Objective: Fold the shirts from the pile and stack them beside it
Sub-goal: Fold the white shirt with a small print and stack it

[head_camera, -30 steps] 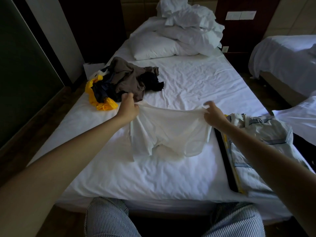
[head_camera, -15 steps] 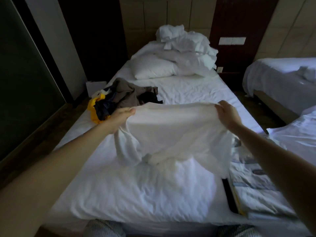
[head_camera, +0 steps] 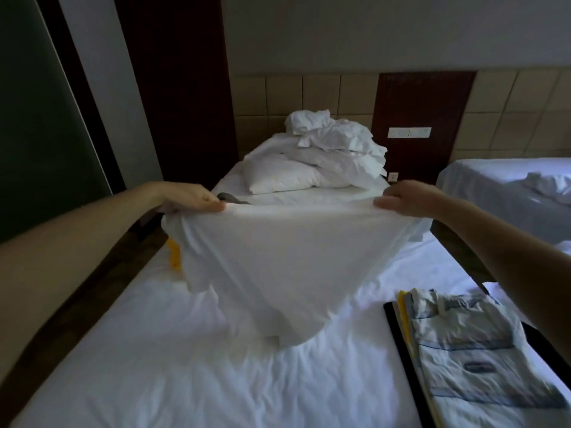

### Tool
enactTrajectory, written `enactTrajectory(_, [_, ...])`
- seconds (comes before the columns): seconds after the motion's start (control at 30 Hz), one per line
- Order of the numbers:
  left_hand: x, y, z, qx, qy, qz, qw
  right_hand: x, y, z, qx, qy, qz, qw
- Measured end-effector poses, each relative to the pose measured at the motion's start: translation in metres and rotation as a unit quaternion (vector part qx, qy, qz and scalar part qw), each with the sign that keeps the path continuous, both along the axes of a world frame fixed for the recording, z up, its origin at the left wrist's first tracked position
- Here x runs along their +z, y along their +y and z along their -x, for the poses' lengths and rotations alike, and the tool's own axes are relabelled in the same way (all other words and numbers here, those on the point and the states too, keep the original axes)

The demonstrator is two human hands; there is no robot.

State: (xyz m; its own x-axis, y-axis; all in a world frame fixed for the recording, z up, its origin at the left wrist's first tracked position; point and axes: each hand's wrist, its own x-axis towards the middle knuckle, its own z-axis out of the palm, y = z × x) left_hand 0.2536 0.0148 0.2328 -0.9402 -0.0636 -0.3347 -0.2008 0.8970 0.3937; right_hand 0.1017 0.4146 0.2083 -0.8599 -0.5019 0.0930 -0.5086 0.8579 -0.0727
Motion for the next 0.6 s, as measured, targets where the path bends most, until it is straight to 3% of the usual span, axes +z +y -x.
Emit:
enactTrajectory(0.1, [-0.027, -0.008, -0.004, -0.024, -0.137, 0.097, 0.986, -0.015, 0.003, -0.009, 0.012, -0.168, -0.106, 0.980])
enactTrajectory(0.17, [-0.040, -0.008, -0.003, -0.015, -0.154, 0.143, 0.978, -0.023, 0.004, -0.008, 0.005, -0.201, -0.136, 0.970])
enactTrajectory(0.2, [-0.046, -0.010, -0.001, 0.000, -0.134, 0.120, 0.984, -0.028, 0.005, -0.004, 0.012, -0.184, -0.109, 0.977])
enactTrajectory(0.27, [-0.053, -0.008, 0.002, 0.047, -0.060, 0.031, 0.997, -0.038, 0.008, 0.005, 0.010, -0.169, 0.031, 0.985])
enactTrajectory(0.3, [-0.056, -0.008, 0.004, 0.076, -0.031, -0.023, 0.996, -0.044, 0.011, 0.009, 0.000, -0.197, 0.137, 0.971])
enactTrajectory(0.37, [-0.062, -0.005, 0.007, 0.134, -0.020, -0.121, 0.983, -0.055, 0.014, 0.010, -0.028, -0.302, 0.329, 0.894])
enactTrajectory(0.4, [-0.064, -0.005, 0.011, 0.166, -0.024, -0.167, 0.972, -0.059, 0.014, 0.013, -0.035, -0.343, 0.382, 0.857])
enactTrajectory(0.43, [-0.064, -0.002, 0.015, 0.190, -0.021, -0.202, 0.961, -0.062, 0.012, 0.018, -0.046, -0.351, 0.400, 0.845])
enactTrajectory(0.5, [-0.056, -0.002, 0.028, 0.212, 0.032, -0.257, 0.942, -0.057, 0.002, 0.027, -0.071, -0.311, 0.434, 0.843])
enactTrajectory(0.6, [-0.020, 0.002, 0.056, 0.259, 0.210, -0.291, 0.897, -0.019, -0.018, 0.043, -0.107, -0.161, 0.500, 0.844])
